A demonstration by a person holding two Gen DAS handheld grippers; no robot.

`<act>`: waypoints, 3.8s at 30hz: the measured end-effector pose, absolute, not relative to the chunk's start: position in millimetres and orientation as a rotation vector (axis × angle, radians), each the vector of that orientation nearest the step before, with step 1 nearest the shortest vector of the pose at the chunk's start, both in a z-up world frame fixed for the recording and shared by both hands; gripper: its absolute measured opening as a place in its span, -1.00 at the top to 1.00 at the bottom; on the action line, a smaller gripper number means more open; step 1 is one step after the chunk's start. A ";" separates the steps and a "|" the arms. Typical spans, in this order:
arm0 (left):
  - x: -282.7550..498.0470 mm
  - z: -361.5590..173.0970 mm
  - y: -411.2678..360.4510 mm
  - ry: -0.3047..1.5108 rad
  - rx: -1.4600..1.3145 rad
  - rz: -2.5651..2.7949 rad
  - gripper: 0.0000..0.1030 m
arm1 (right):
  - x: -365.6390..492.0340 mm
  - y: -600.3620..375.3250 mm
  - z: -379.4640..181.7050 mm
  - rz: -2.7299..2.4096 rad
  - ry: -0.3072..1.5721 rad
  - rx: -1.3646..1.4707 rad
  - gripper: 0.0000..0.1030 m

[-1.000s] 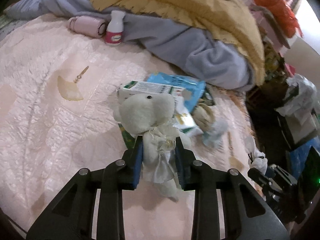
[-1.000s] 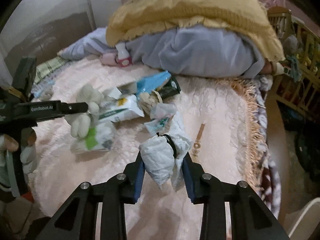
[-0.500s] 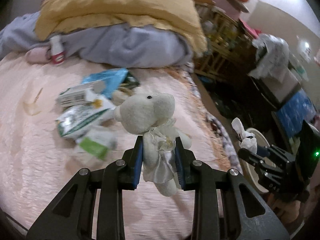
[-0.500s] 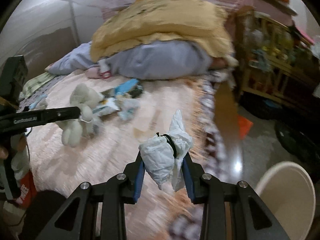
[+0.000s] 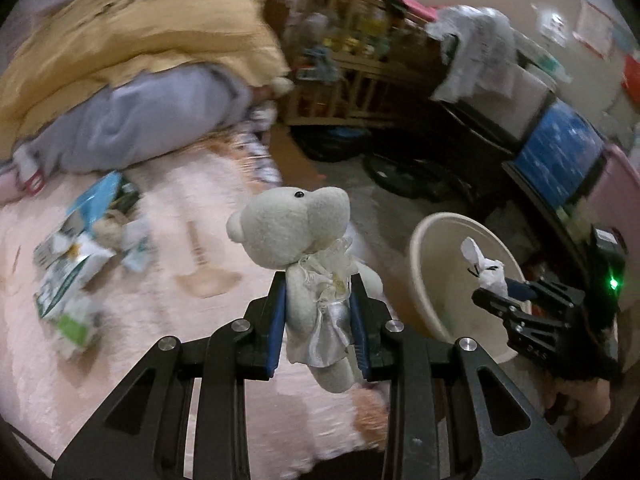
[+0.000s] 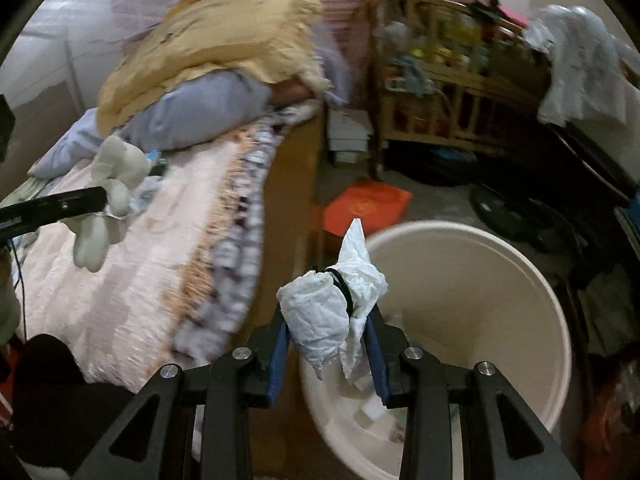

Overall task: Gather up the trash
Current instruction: 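Carry the bear and tissue over the white bucket and open both grippers, then move both open grippers back toward the remaining packets on the quilt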

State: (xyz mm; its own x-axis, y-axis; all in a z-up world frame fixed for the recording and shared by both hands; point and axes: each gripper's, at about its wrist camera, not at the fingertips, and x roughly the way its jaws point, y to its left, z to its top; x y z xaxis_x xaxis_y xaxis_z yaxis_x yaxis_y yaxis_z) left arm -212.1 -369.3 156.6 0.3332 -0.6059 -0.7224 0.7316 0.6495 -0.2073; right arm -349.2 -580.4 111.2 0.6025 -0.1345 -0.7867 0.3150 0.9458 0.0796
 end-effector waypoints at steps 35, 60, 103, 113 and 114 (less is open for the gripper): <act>-276.5 123.0 -491.1 0.961 0.155 -1.191 -0.06 | -415.5 -659.4 97.7 -0.486 0.873 0.404 -0.44; -196.4 161.8 -262.2 0.767 0.239 -0.635 -0.06 | -346.7 -537.0 134.5 -0.285 0.831 0.299 -0.44; -18.7 104.9 -110.5 0.789 0.038 -0.245 -0.06 | -136.8 -478.4 134.7 0.129 1.030 0.067 -0.76; -14.6 131.5 -106.3 0.972 0.022 -0.147 -0.06 | -125.4 -464.4 124.4 0.219 1.112 0.131 -0.76; -17.5 142.3 -102.5 0.995 0.014 -0.140 -0.06 | -126.3 -461.6 134.0 0.217 1.112 0.133 -0.76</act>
State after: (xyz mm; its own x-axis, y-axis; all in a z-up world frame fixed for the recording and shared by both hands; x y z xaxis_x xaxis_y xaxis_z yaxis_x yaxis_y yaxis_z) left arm -17.5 -102.5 142.3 0.5367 -0.1110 -0.8364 0.1236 0.9910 -0.0522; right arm -126.3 -461.6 134.0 0.4252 0.2390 -0.8730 -0.1061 0.9710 0.2142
